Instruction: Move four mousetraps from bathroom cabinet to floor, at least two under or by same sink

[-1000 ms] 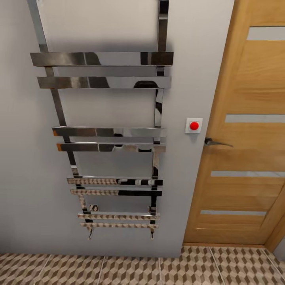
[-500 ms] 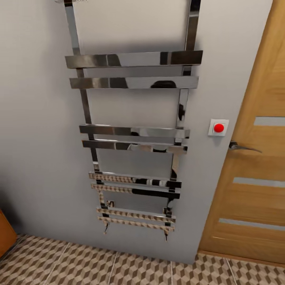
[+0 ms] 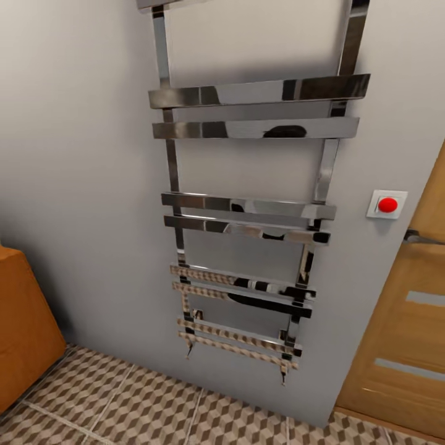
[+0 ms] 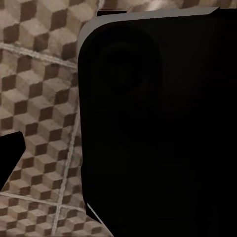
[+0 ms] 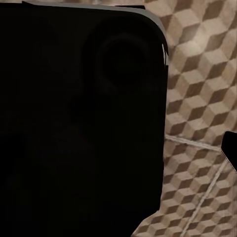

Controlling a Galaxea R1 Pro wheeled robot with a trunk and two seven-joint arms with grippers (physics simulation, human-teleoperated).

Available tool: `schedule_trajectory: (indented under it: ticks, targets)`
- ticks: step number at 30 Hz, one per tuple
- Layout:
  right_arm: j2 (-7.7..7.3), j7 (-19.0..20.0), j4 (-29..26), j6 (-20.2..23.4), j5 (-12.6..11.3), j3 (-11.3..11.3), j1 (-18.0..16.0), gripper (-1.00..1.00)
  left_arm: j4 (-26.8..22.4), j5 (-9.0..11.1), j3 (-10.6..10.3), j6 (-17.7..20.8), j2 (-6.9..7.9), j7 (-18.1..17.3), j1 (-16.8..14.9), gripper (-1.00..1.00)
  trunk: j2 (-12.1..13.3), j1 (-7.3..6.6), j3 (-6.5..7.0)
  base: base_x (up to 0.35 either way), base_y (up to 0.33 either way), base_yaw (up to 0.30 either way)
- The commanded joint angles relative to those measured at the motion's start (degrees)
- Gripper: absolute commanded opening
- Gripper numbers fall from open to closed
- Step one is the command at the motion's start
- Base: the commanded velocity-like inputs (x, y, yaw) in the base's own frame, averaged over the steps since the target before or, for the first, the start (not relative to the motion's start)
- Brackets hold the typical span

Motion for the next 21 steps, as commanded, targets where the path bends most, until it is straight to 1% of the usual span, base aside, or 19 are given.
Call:
schedule_trajectory:
  ticks: [1, 21]
  targets:
    - [-0.01, 0.0, 0.0, -0.2, 0.0, 0.0, 0.0, 1.00, 0.0, 0.0, 0.0, -0.1, 0.00, 0.0, 0.0, 1.00, 0.0, 0.00, -0.04, 0.000, 0.000, 0.282]
    - [-0.01, 0.0, 0.0, -0.2, 0.0, 0.0, 0.0, 1.00, 0.0, 0.0, 0.0, -0.1, 0.00, 0.0, 0.0, 1.00, 0.0, 0.00, -0.04, 0.000, 0.000, 0.282]
